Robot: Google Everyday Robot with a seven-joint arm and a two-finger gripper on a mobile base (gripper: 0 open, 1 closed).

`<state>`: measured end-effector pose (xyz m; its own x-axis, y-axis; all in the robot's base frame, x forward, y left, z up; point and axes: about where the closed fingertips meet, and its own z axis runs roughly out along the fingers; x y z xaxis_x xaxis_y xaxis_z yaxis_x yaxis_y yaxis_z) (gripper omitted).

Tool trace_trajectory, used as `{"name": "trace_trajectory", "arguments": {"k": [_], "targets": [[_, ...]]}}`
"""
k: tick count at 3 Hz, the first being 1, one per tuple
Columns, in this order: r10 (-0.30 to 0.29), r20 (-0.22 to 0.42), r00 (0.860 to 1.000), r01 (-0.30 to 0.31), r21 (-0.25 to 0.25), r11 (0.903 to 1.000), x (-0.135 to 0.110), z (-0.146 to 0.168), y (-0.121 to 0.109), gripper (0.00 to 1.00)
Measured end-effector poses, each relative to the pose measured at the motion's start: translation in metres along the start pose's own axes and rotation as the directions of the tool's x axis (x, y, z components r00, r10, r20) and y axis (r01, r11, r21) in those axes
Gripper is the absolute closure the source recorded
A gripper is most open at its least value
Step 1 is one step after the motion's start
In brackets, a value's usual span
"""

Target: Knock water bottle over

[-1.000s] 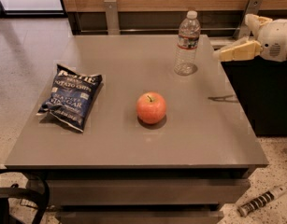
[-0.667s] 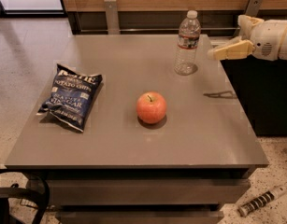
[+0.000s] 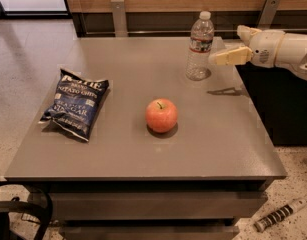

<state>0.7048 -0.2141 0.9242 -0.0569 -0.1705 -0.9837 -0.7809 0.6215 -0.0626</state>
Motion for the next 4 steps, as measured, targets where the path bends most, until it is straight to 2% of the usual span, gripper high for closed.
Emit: {"name": "trace_trajectory", "arguments": {"k": [2, 3, 4], "targets": [[0.031, 0.036, 0.999, -0.030, -0.038, 0.9988, 0.013, 0.040, 0.001, 0.00], [0.009, 0.049, 0.999, -0.007, -0.057, 0.9983, 0.012, 0.054, 0.005, 0.17], [0.007, 0.050, 0.999, -0.004, -0.063, 0.9980, 0.012, 0.058, 0.007, 0.40]]}}
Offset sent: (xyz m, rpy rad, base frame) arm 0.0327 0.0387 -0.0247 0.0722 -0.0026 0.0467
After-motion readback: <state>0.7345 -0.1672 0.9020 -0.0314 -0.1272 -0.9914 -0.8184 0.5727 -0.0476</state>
